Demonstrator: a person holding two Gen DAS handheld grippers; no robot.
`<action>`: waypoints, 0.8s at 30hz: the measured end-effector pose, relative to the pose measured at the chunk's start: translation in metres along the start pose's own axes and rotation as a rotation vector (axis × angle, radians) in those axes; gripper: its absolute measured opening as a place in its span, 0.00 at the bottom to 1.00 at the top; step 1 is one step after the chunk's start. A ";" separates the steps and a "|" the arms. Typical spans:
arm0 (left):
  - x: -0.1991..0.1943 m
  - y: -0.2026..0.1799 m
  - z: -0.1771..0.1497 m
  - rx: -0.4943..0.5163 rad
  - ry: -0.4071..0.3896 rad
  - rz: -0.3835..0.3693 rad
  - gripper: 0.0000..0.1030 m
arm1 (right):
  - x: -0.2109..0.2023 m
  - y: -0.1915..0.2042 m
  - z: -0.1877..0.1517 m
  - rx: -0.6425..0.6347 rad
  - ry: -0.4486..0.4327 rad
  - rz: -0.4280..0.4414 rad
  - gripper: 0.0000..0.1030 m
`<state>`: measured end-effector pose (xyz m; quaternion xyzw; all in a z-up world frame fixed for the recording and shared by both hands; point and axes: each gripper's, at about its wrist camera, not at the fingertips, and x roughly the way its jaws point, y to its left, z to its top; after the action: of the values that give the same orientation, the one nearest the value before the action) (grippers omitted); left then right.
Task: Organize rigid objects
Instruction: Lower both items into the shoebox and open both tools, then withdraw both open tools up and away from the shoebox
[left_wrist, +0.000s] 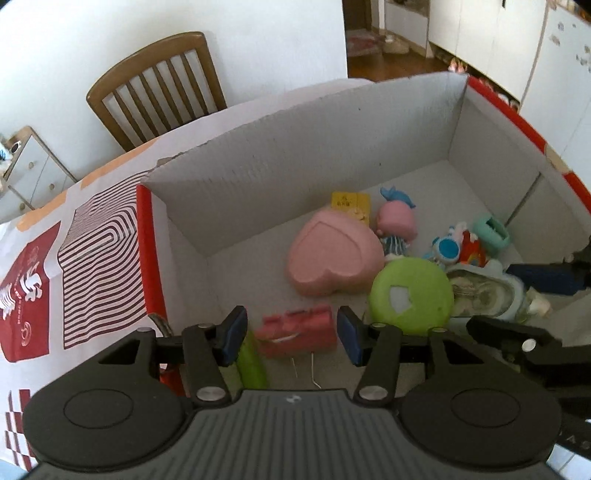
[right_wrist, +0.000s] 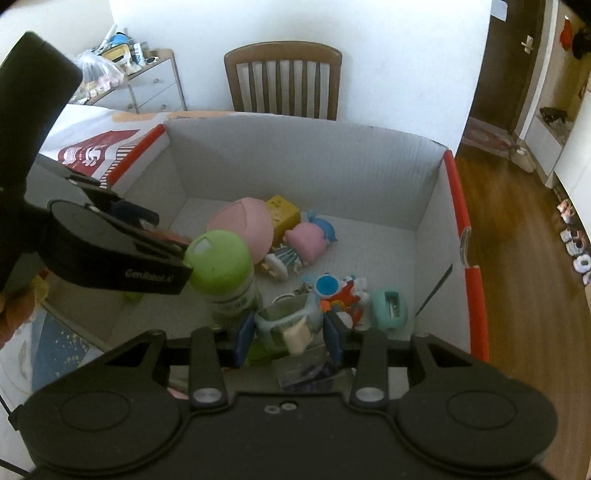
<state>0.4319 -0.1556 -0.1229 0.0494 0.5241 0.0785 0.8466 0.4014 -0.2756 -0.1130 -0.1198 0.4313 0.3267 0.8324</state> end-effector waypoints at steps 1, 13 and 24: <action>0.000 -0.001 -0.001 0.003 0.003 0.003 0.52 | -0.001 0.000 -0.001 0.000 0.001 -0.001 0.41; -0.031 0.008 -0.012 -0.096 -0.039 -0.043 0.60 | -0.028 -0.006 -0.007 0.028 -0.044 0.026 0.67; -0.100 0.022 -0.039 -0.172 -0.206 -0.116 0.74 | -0.076 0.003 -0.006 0.029 -0.137 0.067 0.80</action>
<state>0.3513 -0.1521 -0.0488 -0.0462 0.4277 0.0685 0.9002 0.3639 -0.3096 -0.0562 -0.0708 0.3819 0.3555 0.8502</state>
